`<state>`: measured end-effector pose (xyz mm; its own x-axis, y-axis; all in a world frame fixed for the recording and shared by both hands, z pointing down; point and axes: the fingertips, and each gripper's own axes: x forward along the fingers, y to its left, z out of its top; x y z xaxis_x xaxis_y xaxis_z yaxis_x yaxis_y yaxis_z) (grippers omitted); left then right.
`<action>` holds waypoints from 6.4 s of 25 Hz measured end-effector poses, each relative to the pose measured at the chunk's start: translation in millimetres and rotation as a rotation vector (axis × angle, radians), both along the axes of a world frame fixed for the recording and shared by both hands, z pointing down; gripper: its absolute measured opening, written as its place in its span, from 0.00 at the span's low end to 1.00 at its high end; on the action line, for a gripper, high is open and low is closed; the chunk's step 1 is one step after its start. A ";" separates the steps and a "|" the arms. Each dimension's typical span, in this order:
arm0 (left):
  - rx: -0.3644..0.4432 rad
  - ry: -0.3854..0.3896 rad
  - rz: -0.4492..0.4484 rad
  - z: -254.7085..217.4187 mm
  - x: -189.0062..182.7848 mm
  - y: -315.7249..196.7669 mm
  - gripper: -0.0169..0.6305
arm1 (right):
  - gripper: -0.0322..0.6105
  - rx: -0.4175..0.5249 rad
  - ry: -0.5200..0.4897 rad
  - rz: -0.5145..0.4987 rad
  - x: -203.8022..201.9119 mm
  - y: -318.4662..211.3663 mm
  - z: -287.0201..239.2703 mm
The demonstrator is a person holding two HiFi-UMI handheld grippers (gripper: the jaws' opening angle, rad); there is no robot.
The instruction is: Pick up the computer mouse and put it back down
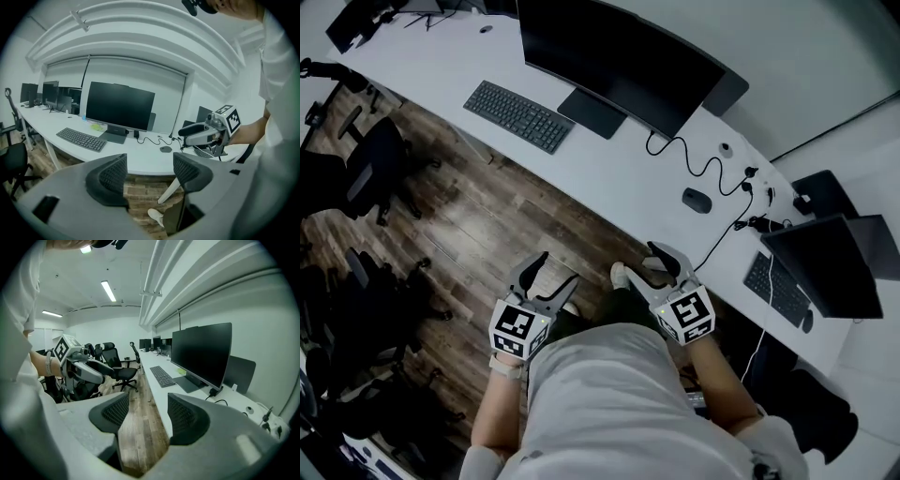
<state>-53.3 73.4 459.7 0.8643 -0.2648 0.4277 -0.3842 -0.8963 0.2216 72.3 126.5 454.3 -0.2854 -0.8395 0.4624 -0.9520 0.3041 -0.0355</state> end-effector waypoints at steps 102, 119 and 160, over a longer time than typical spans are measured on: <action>-0.115 -0.139 -0.353 52.6 133.2 -66.5 0.50 | 0.52 -0.276 0.123 -0.266 215.1 -126.2 152.1; -0.070 0.000 -0.505 22.5 45.8 -85.5 0.50 | 0.52 -0.081 0.049 -0.413 90.3 -167.9 34.1; -0.068 0.049 -0.569 34.4 -92.5 -105.4 0.48 | 0.52 0.004 0.062 -0.515 -76.2 -203.4 16.0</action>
<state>-145.9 -32.0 494.1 0.6135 -0.6668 0.4230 -0.7893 -0.5348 0.3018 -3.9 -76.9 470.3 -0.6341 -0.5992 0.4887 -0.6794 0.7335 0.0178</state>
